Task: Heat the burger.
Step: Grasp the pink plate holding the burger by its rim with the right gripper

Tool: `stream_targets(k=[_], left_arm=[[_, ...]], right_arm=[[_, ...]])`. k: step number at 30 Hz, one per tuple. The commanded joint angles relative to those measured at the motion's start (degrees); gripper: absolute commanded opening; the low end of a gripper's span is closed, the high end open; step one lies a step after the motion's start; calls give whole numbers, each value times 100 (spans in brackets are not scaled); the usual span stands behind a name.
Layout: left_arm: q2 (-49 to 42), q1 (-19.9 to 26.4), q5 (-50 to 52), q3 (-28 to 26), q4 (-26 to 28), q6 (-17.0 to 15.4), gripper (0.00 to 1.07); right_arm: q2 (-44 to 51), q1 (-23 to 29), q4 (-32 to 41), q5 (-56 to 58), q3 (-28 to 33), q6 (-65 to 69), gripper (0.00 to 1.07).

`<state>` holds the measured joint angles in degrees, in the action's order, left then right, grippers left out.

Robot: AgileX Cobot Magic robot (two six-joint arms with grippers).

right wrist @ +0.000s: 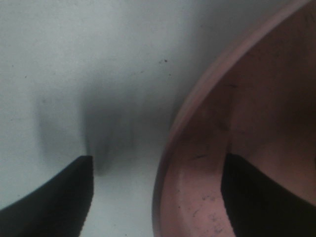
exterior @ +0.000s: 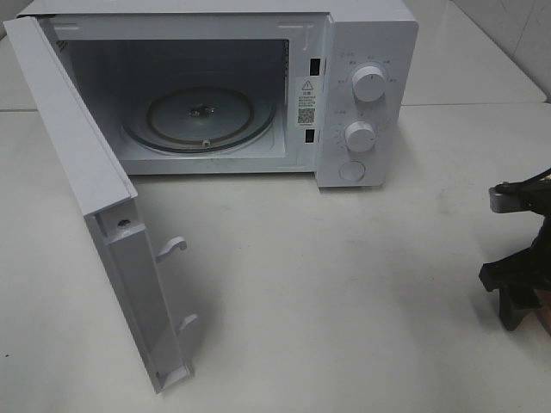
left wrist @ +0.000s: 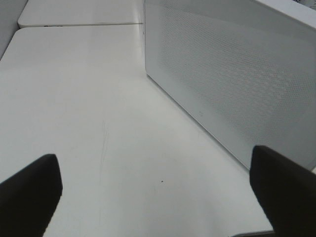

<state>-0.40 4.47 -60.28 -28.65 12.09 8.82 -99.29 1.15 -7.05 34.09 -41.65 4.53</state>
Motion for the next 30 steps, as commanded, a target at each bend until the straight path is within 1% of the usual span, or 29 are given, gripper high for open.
stream_targets(k=[1,2,3,4,5,6,7,8,9,10,22,25,27,30], left_arm=[[-132,6,74,17,34,6,98],[-132,6,74,17,34,6,98],[-132,6,74,17,34,6,98],[-132,6,74,17,34,6,98],[-132,6,74,17,34,6,98],[-132,6,74,17,34,6,98],[-132,6,74,17,34,6,98],[-132,6,74,17,34,6,98],[-132,6,74,17,34,6,98],[-132,6,74,17,34,6,98],[-132,6,74,17,34,6,98],[-132,6,74,17,34,6,98],[-132,6,74,17,34,6,98],[-132,6,74,17,34,6,98]], right_arm=[[-23,-46,0,-29,34,120,47],[-23,-46,-17,-34,34,155,42],[-23,-46,-17,-34,34,155,42],[-23,-46,-46,-34,34,206,29],[-23,-46,-46,-34,34,206,29],[-23,-46,-46,-40,34,212,24],[-23,-46,-46,-40,34,212,12],[-23,-46,-46,-40,34,212,12],[-23,-46,-46,-40,34,183,4],[-23,-46,-46,-34,34,172,1],[-23,-23,-69,-46,34,155,0],[0,-23,-223,0,23,298,0],[0,126,-527,80,23,596,0],[0,195,-642,103,23,722,0]])
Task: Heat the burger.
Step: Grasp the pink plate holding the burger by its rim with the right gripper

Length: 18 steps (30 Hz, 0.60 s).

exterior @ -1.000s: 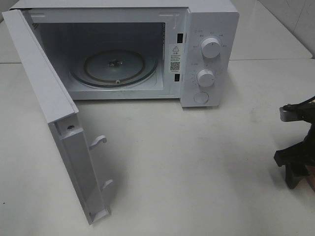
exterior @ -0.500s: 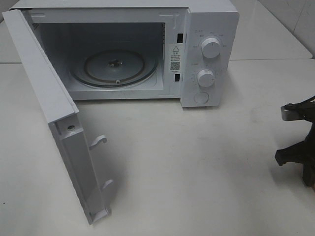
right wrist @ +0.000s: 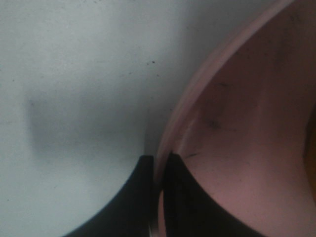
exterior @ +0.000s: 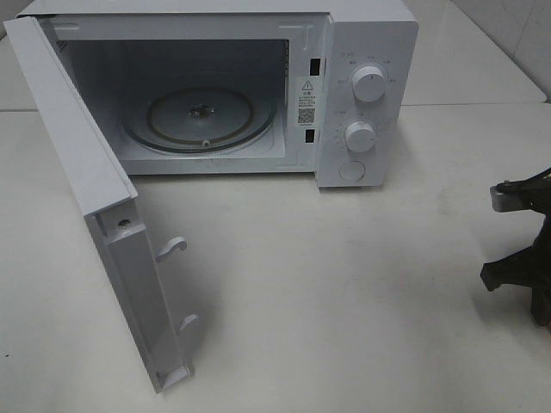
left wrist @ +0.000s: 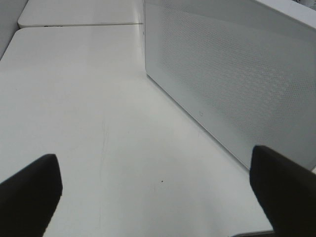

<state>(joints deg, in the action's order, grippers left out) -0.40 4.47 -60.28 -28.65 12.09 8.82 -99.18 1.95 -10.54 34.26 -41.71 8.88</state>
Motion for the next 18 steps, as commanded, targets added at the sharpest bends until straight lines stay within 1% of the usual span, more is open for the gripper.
stream_targets(k=[1,2,5,7,8,9,12,14,18], left_arm=[[-132,6,74,17,34,6,98],[-132,6,74,17,34,6,98],[-132,6,74,17,34,6,98],[-132,6,74,17,34,6,98],[-132,6,74,17,34,6,98],[-132,6,74,17,34,6,98],[-132,6,74,17,34,6,98],[-132,6,74,17,34,6,98],[-132,6,74,17,34,6,98]], right_arm=[[-11,241,-487,138,29,516,0],[-11,372,-756,241,29,773,0],[-11,435,-900,292,29,922,0],[69,630,-1364,498,23,1409,0],[69,630,-1364,498,23,1409,0],[189,699,-1604,579,23,1610,0],[269,733,-1696,630,23,1696,0],[504,762,-1879,842,23,1811,0],[653,762,-1896,963,29,1811,0]])
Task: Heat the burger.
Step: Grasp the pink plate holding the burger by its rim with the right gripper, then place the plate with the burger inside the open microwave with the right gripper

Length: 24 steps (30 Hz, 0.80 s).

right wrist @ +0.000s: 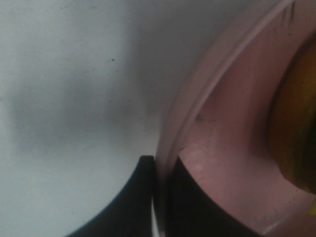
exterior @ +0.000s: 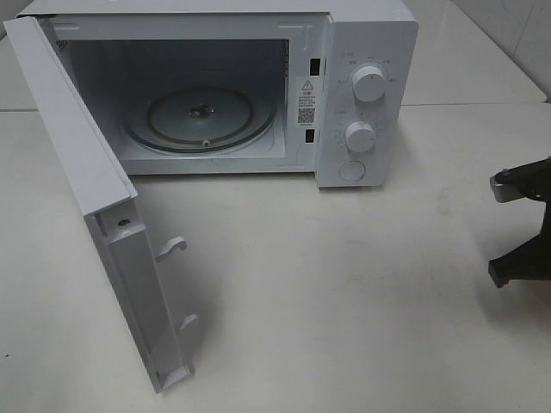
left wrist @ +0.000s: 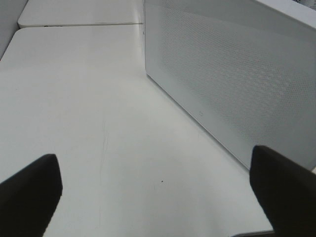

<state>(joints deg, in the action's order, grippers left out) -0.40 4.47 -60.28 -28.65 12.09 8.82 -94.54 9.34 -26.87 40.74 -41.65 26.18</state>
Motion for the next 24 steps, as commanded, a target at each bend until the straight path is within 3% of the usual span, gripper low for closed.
stream_targets(k=[1,7,24], left_arm=[[-132,6,74,17,34,6,98],[-132,6,74,17,34,6,98],[-132,6,74,17,34,6,98]], right_arm=[[292,23,-264,367,23,80,0],[470,143,-327,556,23,63,0],[1163,1639,-453,1117,23,-138,0]])
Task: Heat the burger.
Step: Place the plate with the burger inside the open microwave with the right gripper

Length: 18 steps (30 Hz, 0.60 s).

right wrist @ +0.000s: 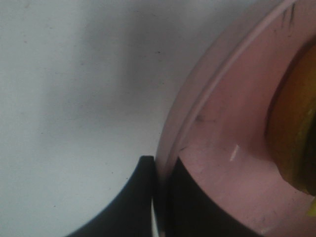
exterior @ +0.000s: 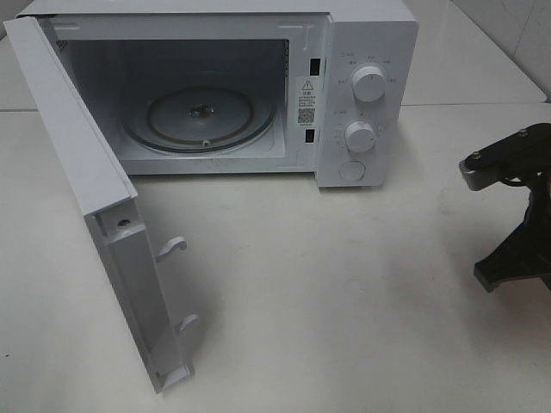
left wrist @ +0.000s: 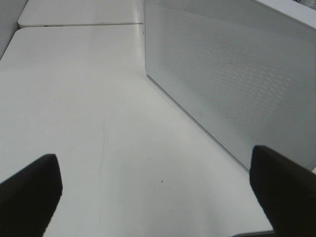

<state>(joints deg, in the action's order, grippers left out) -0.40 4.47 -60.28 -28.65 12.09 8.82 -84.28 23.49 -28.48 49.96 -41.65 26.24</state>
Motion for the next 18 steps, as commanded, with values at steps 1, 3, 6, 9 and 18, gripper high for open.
stream_targets(k=[1,3,6,9,18], left_arm=[[-132,6,74,17,34,6,98],[-132,6,74,17,34,6,98],[-132,6,74,17,34,0,98],[-132,6,74,17,34,6,98],[-132,6,74,17,34,0,98]], right_arm=[[183,447,-292,206,23,-264,0],[195,556,-292,218,23,-309,0],[229,974,-292,309,23,-481,0],[229,1278,-292,315,23,-647,0],[229,2275,-292,315,23,-1226,0]])
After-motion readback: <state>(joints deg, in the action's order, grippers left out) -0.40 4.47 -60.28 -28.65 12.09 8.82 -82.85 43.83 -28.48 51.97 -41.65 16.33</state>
